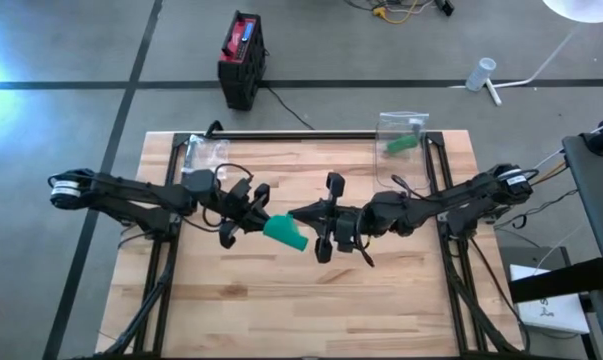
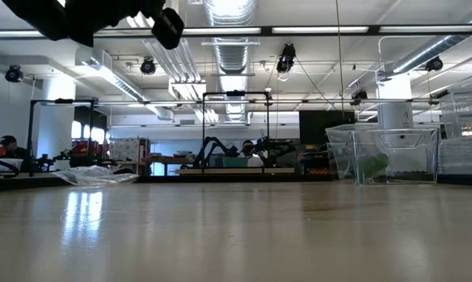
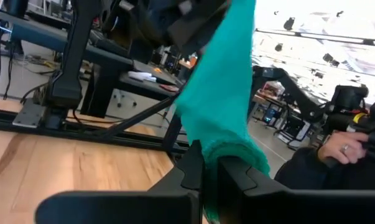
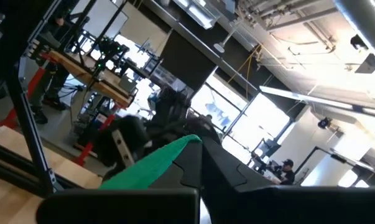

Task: Roll bandage
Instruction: Roll the dark green bandage

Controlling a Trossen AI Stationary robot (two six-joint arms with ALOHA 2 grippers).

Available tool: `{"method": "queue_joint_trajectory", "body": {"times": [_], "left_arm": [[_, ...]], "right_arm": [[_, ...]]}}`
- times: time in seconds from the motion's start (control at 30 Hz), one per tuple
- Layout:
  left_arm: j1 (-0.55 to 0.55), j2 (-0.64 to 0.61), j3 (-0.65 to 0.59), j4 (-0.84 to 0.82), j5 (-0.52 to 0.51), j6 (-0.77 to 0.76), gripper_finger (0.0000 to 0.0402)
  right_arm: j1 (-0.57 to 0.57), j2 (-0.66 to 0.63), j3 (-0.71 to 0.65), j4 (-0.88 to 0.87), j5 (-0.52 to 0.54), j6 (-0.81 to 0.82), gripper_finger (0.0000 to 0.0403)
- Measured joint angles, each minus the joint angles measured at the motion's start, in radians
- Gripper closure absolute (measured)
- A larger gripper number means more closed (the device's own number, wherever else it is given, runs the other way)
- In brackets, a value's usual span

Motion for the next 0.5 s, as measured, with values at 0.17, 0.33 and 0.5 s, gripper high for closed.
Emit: {"method": "queue_joint_trajectory", "body": {"times": [0.17, 0.33, 0.5], "left_arm": [[0.0, 0.019, 0.0, 0.005, 0.004, 0.005, 0.0393], [-0.001, 0.034, 0.0, 0.006, 0.084, -0.002, 0.0393], [-0.002, 0.007, 0.0, 0.023, 0.111, -0.002, 0.0393]], "right_arm": [[-0.004, -0.001, 0.006, -0.013, 0.019, -0.018, 0.0403], [-0.02, -0.001, 0.006, -0.055, 0.13, -0.005, 0.0403], [-0.024, -0.001, 0.004, -0.124, 0.186, 0.032, 0.0403]]}}
